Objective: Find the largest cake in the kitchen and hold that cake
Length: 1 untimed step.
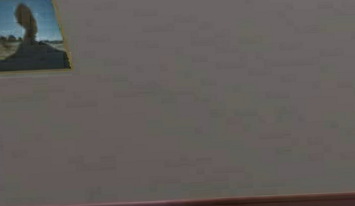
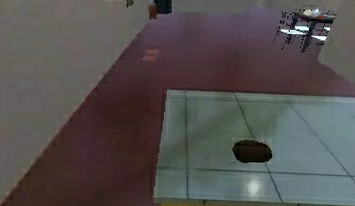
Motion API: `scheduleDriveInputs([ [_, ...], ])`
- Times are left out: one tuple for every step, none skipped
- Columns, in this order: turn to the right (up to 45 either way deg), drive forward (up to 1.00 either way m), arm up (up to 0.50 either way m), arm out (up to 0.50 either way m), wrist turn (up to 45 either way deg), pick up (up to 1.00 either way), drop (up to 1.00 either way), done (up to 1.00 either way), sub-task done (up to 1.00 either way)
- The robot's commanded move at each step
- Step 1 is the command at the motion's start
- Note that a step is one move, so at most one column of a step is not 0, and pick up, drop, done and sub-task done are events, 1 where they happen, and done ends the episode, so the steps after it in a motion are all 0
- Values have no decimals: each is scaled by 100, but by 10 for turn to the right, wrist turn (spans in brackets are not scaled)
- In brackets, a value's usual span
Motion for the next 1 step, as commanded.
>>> scheduleDriveInputs([
  [-180,0,0,0,0,0,0,0,0],
])
